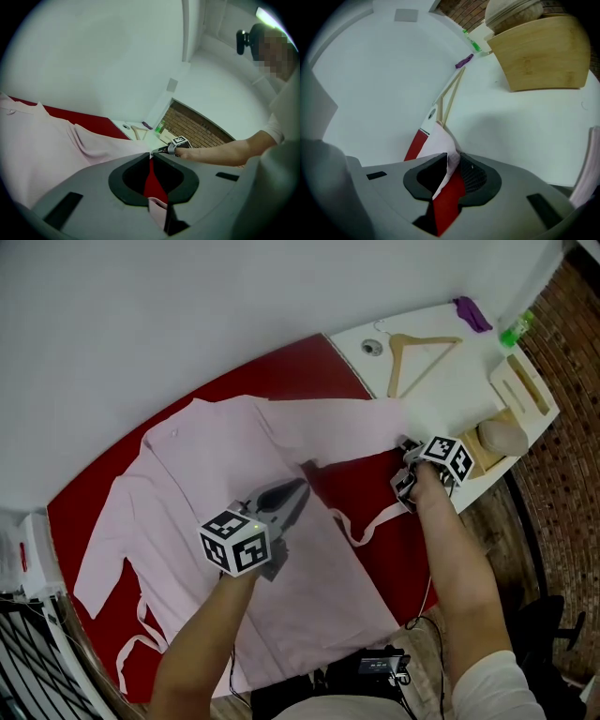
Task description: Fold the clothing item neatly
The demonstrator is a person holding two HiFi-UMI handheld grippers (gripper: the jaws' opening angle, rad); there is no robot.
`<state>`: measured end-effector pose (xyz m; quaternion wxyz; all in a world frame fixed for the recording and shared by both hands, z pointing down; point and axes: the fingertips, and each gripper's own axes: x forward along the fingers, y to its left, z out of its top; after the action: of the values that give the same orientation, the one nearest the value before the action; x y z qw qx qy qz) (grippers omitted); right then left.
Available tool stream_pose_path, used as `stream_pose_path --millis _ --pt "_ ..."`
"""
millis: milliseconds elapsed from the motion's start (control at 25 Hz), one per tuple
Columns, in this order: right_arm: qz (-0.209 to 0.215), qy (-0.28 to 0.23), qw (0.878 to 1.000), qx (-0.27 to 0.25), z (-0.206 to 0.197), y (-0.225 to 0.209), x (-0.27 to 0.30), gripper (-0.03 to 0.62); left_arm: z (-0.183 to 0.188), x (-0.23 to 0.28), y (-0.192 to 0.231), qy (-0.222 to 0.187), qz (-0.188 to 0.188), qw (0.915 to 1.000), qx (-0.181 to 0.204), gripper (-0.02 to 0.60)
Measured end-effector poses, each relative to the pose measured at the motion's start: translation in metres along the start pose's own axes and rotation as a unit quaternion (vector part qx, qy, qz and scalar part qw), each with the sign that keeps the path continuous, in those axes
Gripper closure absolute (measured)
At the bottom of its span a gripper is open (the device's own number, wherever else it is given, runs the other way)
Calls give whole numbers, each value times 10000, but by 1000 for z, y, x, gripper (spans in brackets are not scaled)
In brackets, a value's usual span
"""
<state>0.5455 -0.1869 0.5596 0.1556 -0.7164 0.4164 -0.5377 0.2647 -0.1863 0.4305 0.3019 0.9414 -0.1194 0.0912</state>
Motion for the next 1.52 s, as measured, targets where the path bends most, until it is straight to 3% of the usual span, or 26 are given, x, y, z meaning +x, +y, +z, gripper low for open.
stream_pose_path --millis 120,200,280,440,600,680,840,920,960,1120,1240,1360,1440,1520 --pt "-63 7 10000 -47 4 -1 3 505 2 2 2 17 -50 10000 -54 577" --pt "-69 -14 9995 -305 5 3 4 554 6 5 7 15 -61 9999 -141 577" --pt "28 -56 9974 -717 6 12 3 562 9 10 14 24 -96 9995 -285 577" --pt "235 38 9809 -1930 4 38 1 562 17 36 25 94 -320 9971 -683 575" --pt "401 169 9656 -2562 -2 57 1 562 23 73 37 243 -450 9930 -1065 575" --pt "537 152 9536 -2958 -5 70 -2 562 26 89 38 324 -548 9904 -1228 575" --pt "961 112 9121 -3984 -21 107 -13 562 35 104 33 202 -888 9793 -1807 533" --pt "1231 121 8840 -4507 -36 131 -19 562 36 104 32 130 -1010 9728 -2082 488" --pt "1374 132 8641 -4841 -47 143 -23 562 36 103 34 87 -1052 9698 -2198 473" --pt "1981 342 7519 -6279 -111 190 -35 562 39 86 49 -262 -1136 9585 -2600 436" --pt "2281 593 6736 -7005 -161 204 -40 562 39 68 63 -392 -1207 9534 -2736 430" --pt "2343 693 6055 -7574 -198 205 -43 562 30 52 72 -99 -1179 9606 -2516 428" --pt "2262 632 5745 -7841 -216 205 -44 562 21 41 78 269 -1034 9742 -1986 430" --pt "2158 506 5516 -8041 -233 203 -44 562 11 31 86 718 -716 9874 -1212 430"
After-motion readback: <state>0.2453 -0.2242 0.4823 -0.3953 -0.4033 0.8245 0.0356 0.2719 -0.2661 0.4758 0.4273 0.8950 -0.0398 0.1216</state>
